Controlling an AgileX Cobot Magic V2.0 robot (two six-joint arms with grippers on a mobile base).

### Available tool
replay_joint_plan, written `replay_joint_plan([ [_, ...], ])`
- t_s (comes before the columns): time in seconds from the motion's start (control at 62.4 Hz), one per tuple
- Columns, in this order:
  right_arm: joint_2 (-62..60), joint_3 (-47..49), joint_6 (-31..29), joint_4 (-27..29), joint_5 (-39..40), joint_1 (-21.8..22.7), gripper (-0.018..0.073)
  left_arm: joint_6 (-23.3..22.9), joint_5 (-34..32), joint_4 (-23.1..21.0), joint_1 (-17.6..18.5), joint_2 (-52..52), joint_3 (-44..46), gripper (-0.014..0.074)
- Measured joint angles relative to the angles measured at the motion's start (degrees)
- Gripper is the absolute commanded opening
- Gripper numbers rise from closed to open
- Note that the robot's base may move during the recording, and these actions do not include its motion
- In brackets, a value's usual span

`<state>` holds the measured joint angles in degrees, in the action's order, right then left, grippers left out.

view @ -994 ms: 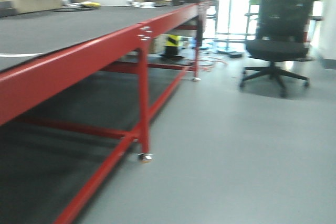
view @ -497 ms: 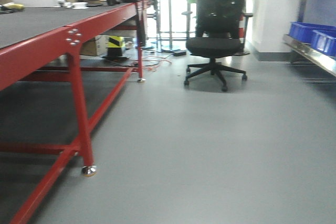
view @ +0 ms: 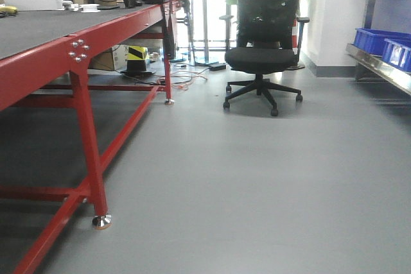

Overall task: Grab PVC pipe and place in blue bin
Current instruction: 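Drive the base to the shelf of blue bins holding both pieces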

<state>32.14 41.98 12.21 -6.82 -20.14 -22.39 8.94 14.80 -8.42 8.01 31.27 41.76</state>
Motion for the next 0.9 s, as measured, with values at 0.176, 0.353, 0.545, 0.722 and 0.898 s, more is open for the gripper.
replay_joint_plan([
  [0.176, 0.0, 0.0, -0.1, 0.0, 0.0, 0.0, -0.0168, 0.0, 0.0, 0.0, 0.0, 0.0, 0.0, -0.0111],
  [0.353, 0.0, 0.0, -0.1, -0.1, 0.0, 0.0, -0.0168, 0.0, 0.0, 0.0, 0.0, 0.0, 0.0, -0.0111],
  [0.545, 0.0, 0.0, 0.0, -0.1, 0.0, 0.0, -0.0168, 0.0, 0.0, 0.0, 0.0, 0.0, 0.0, -0.0111],
  [0.722, 0.0, 0.0, 0.0, -0.1, 0.0, 0.0, -0.0168, 0.0, 0.0, 0.0, 0.0, 0.0, 0.0, -0.0111],
  [0.898, 0.0, 0.0, 0.0, -0.1, 0.0, 0.0, -0.0168, 0.0, 0.0, 0.0, 0.0, 0.0, 0.0, -0.0111],
])
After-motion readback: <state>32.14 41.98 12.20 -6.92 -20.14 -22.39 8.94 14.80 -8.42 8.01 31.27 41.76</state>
